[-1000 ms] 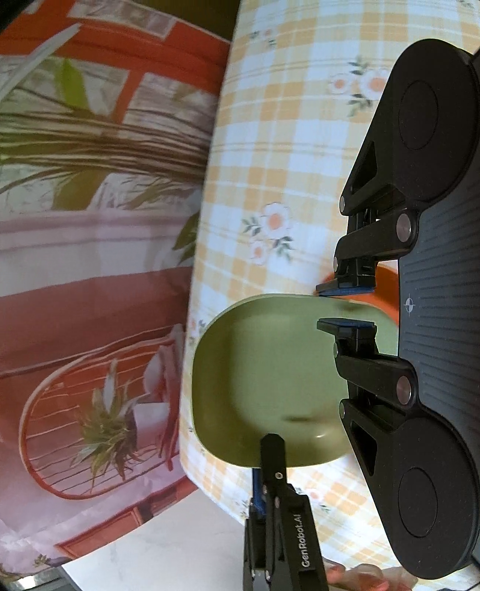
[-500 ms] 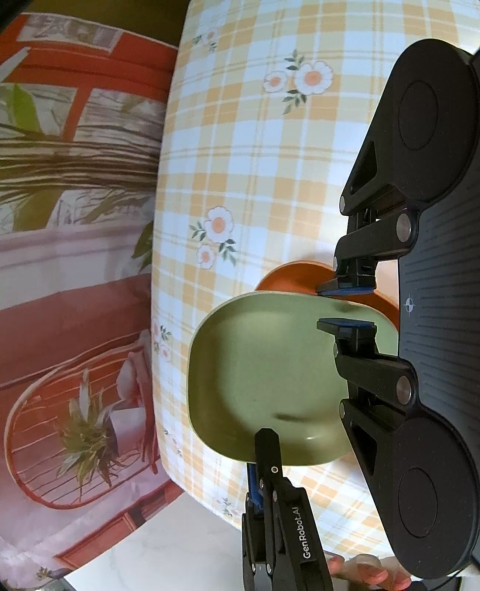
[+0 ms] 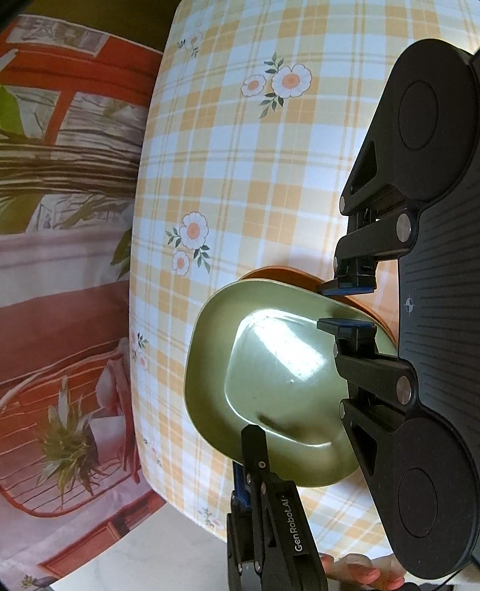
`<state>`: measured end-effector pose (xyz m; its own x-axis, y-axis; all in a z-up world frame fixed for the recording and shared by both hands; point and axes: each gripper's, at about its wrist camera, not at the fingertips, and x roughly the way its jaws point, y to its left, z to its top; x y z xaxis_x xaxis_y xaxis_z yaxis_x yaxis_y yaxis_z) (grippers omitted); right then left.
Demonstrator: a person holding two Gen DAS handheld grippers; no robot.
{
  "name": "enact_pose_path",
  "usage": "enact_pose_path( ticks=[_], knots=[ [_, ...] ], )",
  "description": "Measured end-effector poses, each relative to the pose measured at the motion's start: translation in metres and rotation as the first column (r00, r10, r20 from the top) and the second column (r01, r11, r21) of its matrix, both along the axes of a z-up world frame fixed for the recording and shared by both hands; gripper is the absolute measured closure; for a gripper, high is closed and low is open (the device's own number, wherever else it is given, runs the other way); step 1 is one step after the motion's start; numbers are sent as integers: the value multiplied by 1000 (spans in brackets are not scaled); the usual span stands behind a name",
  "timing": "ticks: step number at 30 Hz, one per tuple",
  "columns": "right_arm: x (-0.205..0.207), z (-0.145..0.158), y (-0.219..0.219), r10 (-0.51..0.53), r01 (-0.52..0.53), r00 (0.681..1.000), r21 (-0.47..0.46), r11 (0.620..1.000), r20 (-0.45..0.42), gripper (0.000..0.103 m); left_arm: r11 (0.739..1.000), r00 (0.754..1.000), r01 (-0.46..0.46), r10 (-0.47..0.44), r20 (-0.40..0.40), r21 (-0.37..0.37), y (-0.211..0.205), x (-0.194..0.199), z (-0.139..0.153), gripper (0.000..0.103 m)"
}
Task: Organize plates and bowls
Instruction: 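Open both grippers and release the green dish on the stack, then move both grippers to the nested red bowls and close on their rim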
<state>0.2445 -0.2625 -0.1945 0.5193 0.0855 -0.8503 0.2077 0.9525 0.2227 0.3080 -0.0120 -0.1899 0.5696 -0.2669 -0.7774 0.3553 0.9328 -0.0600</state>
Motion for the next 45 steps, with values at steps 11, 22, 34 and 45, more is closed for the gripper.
enact_pose_path(
  ticks=[11, 22, 34, 45],
  knots=[
    [3, -4, 3, 8, -8, 1000, -47, 999, 0, 86, 1000, 1000, 4, -4, 13, 3, -4, 3, -7, 85],
    [0, -2, 2, 11, -11, 1000, -49, 999, 5, 84, 1000, 1000, -12, 12, 2, -6, 4, 4, -10, 85],
    [-2, -6, 0, 11, -10, 1000, -55, 998, 6, 94, 1000, 1000, -20, 20, -4, -11, 5, 3, -13, 85],
    [-17, 8, 15, 40, -29, 996, -130, 991, 80, 76, 999, 998, -45, 46, 33, -18, 11, -15, 7, 85]
  ],
)
